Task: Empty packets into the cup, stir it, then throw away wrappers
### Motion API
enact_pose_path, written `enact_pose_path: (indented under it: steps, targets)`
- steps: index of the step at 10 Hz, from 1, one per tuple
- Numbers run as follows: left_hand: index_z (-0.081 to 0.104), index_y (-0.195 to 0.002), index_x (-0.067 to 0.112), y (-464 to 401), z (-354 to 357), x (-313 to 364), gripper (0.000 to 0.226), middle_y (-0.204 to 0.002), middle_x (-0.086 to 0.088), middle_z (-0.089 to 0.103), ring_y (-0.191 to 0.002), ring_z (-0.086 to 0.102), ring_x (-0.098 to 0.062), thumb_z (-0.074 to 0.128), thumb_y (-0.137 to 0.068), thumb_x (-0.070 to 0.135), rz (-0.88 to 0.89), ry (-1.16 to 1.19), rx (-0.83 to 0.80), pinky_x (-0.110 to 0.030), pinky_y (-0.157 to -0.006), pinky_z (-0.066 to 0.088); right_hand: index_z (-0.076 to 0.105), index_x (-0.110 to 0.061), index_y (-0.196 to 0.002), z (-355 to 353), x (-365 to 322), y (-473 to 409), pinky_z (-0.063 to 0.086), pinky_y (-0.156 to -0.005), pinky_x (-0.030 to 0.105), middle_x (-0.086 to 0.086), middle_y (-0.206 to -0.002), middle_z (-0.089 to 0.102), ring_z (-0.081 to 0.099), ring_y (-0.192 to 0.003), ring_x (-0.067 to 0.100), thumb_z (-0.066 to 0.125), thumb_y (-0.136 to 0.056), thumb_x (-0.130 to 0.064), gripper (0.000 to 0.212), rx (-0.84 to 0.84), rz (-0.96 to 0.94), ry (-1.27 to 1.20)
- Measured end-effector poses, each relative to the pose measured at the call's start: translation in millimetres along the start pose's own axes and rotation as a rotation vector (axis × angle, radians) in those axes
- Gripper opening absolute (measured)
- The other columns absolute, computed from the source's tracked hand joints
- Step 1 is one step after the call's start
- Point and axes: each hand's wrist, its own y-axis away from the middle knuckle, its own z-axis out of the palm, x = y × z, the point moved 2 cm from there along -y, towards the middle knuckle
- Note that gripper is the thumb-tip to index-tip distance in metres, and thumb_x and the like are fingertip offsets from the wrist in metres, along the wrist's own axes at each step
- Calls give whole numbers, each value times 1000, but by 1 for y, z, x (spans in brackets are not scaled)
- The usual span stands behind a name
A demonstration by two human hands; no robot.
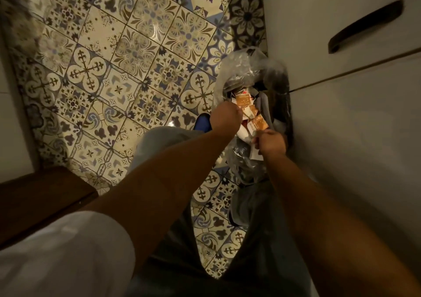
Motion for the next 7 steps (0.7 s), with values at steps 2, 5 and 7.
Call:
enact_pose_path:
  steps: [2, 5, 7]
  targets:
    - [73, -87, 13, -5, 17, -12, 28, -74, 0, 63, -64, 59, -14, 51, -97, 27, -3, -30, -4, -26, -50, 38, 72, -13, -97, 10, -5, -12, 51, -69, 33, 6, -93, 71, 66, -88, 22, 61, -97, -27, 18, 12, 1, 65]
    - [73, -91, 15, 3, 5, -21, 30, -84, -2, 70, -75, 66, -18, 56, -95, 39, 26, -44, -41, -30, -59, 47, 68, -18, -97, -3, -2, 6, 48, -60, 26, 5, -90, 71, 60, -68, 13, 55, -103, -26, 16, 20, -47, 57]
    - [69, -103, 17, 36, -45, -17, 24, -92, 2, 67, -82, 62, -12, 57, -97, 37, 56, 15, -68, -28, -70, 49, 68, -18, -115, -16, -1, 69, 53, -62, 27, 3, -106, 72, 67, -87, 18, 64, -97, -38, 28, 150, -105, 26]
